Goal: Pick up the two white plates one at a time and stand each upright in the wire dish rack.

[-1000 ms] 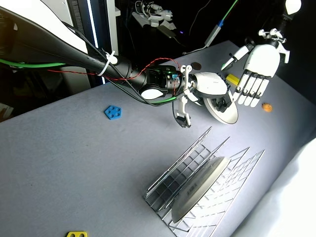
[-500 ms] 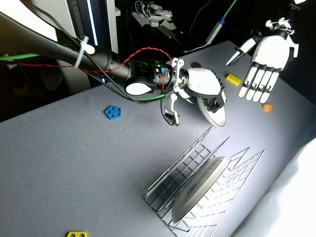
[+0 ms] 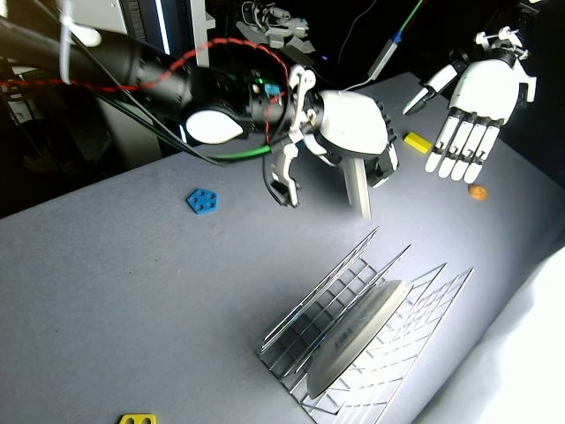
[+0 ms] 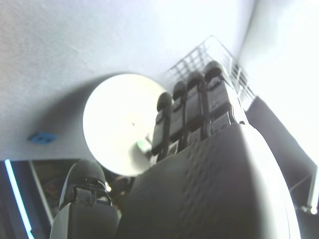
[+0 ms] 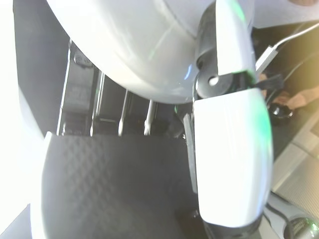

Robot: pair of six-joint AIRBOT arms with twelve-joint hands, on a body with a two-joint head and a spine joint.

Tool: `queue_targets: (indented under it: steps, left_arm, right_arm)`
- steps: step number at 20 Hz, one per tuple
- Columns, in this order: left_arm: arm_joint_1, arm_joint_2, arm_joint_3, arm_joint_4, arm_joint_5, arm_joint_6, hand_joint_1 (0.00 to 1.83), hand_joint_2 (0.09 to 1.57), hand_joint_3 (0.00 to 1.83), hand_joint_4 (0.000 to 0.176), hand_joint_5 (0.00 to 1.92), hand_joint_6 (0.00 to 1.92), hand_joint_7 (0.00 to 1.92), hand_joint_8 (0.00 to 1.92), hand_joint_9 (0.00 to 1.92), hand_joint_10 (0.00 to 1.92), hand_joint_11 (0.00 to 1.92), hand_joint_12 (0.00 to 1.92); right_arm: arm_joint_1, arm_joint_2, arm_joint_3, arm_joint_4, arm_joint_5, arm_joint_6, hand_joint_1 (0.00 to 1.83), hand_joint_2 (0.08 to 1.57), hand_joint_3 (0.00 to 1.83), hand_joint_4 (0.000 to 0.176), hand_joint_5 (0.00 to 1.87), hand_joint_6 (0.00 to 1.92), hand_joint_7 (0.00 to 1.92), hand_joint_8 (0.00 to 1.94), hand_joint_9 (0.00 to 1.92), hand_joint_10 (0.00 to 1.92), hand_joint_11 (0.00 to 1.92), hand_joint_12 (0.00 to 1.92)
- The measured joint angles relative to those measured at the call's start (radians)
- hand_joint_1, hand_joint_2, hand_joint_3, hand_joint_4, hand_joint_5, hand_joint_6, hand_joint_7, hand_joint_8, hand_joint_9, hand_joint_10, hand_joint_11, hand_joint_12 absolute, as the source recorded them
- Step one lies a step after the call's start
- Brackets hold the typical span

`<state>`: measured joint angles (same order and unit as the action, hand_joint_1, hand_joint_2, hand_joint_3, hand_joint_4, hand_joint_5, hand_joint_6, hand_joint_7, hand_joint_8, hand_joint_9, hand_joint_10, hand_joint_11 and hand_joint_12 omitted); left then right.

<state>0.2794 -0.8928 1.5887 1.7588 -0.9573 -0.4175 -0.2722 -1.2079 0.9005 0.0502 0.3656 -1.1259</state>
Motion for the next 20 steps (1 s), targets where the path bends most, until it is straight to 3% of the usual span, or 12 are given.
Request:
queue_targets:
  steps: [4, 10, 11, 13, 20]
  left_arm:
    - [0.000, 0.000, 0.000, 0.003, 0.000, -0.002, 0.00, 1.12, 0.00, 0.000, 0.14, 0.01, 0.10, 0.01, 0.07, 0.01, 0.01, 0.05]
    - [0.013, -0.003, 0.014, 0.005, 0.000, -0.003, 0.00, 1.13, 0.00, 0.000, 0.10, 0.00, 0.07, 0.00, 0.04, 0.00, 0.00, 0.01]
    - [0.013, -0.010, 0.024, 0.003, 0.000, -0.003, 0.00, 1.13, 0.00, 0.000, 0.13, 0.01, 0.09, 0.01, 0.06, 0.01, 0.02, 0.01]
    - [0.013, -0.024, 0.037, 0.004, 0.002, -0.002, 0.00, 1.13, 0.00, 0.000, 0.12, 0.01, 0.08, 0.00, 0.05, 0.01, 0.01, 0.01]
    - [0.025, -0.028, 0.048, -0.003, -0.002, -0.003, 0.00, 1.14, 0.00, 0.000, 0.14, 0.02, 0.10, 0.01, 0.07, 0.01, 0.02, 0.01]
  right_arm:
    - [0.070, 0.060, -0.040, -0.006, -0.085, 0.114, 1.24, 1.08, 0.00, 0.019, 1.06, 0.90, 1.09, 0.76, 1.23, 0.00, 0.74, 0.91]
    - [0.128, 0.118, -0.039, -0.010, -0.155, 0.314, 1.23, 1.09, 0.00, 0.003, 1.04, 0.97, 1.05, 0.82, 1.21, 0.00, 0.74, 0.94]
    - [0.139, 0.130, -0.039, -0.013, -0.160, 0.369, 1.24, 1.09, 0.00, 0.015, 1.04, 0.95, 1.06, 0.81, 1.24, 0.01, 0.76, 0.92]
    - [0.156, 0.146, -0.035, -0.013, -0.153, 0.465, 1.24, 1.07, 0.00, 0.019, 1.05, 0.92, 1.11, 0.74, 1.27, 0.02, 0.80, 0.88]
    - [0.201, 0.173, 0.008, 0.127, -0.230, 0.474, 1.23, 1.09, 0.00, 0.021, 1.02, 0.97, 1.05, 0.84, 1.25, 0.00, 0.77, 0.89]
